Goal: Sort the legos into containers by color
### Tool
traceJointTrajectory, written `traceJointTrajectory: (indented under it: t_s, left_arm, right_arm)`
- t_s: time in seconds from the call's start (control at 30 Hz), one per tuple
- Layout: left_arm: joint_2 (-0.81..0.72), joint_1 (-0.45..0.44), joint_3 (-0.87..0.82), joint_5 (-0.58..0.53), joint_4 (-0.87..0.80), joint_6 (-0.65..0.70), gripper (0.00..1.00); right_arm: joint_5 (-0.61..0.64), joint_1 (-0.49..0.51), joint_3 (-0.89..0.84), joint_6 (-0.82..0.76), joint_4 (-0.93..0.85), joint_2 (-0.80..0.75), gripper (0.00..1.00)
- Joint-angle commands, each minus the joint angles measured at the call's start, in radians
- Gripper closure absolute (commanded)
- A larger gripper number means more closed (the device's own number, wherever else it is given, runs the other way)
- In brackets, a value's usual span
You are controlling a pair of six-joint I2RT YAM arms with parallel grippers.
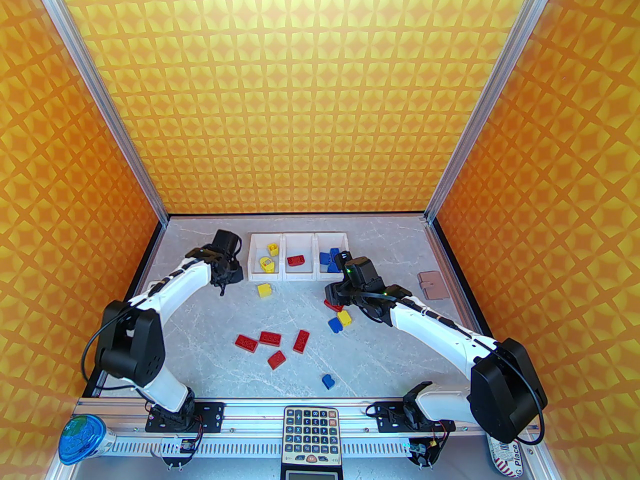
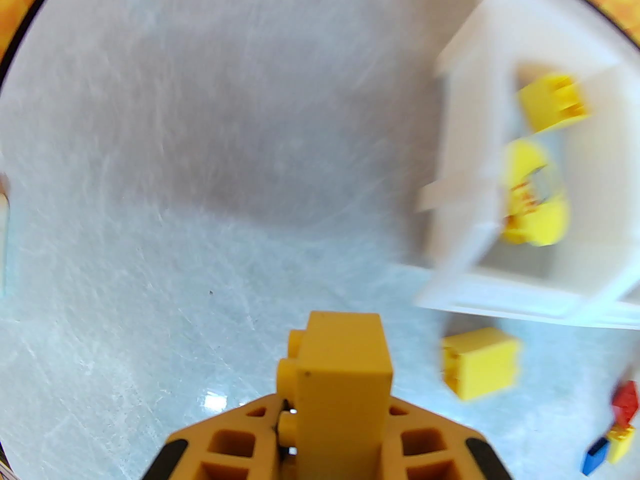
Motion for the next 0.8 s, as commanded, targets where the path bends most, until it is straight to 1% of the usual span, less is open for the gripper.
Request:
traceJointTrajectory:
  t_s: [0.0,0.07,0.17,0.37,0.43,0.53,0.6,0.63,0.67,0.77]
  left_arm:
    - [0.024,-0.027,0.097,-0.007,-0.047,0.033,0.82]
    - [0.060,-0.031,0.154,0.040,-0.042,0.062,0.80]
    - [0.121,-0.041,0.239,0.046,-0.030,0.101,0.78]
    - [0.322,-0.044,0.470,0.045,-0.061,0.170,0.78]
    - [0.387,-0.042,0.543,0.046,-0.071,0.175,0.78]
    - [0.497,-0.041,0.671,0.042,-0.135,0.178,0.78]
    - [0.543,-0.041,0.719,0.043,-0.154,0.181,0.77]
    - [0.562,-0.041,0.736,0.042,-0.160,0.182,0.71]
    - [0.575,-0.040,0.751,0.039,-0.165,0.184,0.62]
    - [0.590,-0.039,0.772,0.031,-0.178,0.182,0.44]
  right_arm:
    - [0.007,0.007,-0.006,-0.014,0.005,-0.017,0.40]
    - [0.008,0.007,-0.007,-0.014,0.004,-0.017,0.41]
    - [0.007,0.007,-0.010,-0.014,0.005,-0.018,0.41]
    - [0.007,0.007,-0.010,-0.013,0.005,-0.016,0.41]
    - [0.008,0.007,-0.009,-0.014,0.006,-0.016,0.41]
    - [0.008,0.007,-0.008,-0.015,0.005,-0.013,0.41]
    - [0.007,0.007,-0.008,-0.014,0.004,-0.012,0.41]
    - [0.011,0.007,-0.009,-0.015,0.005,-0.013,0.40]
    - [0.012,0.007,-0.010,-0.015,0.005,-0.012,0.40]
    - [0.016,0.007,-0.008,-0.015,0.004,-0.007,0.40]
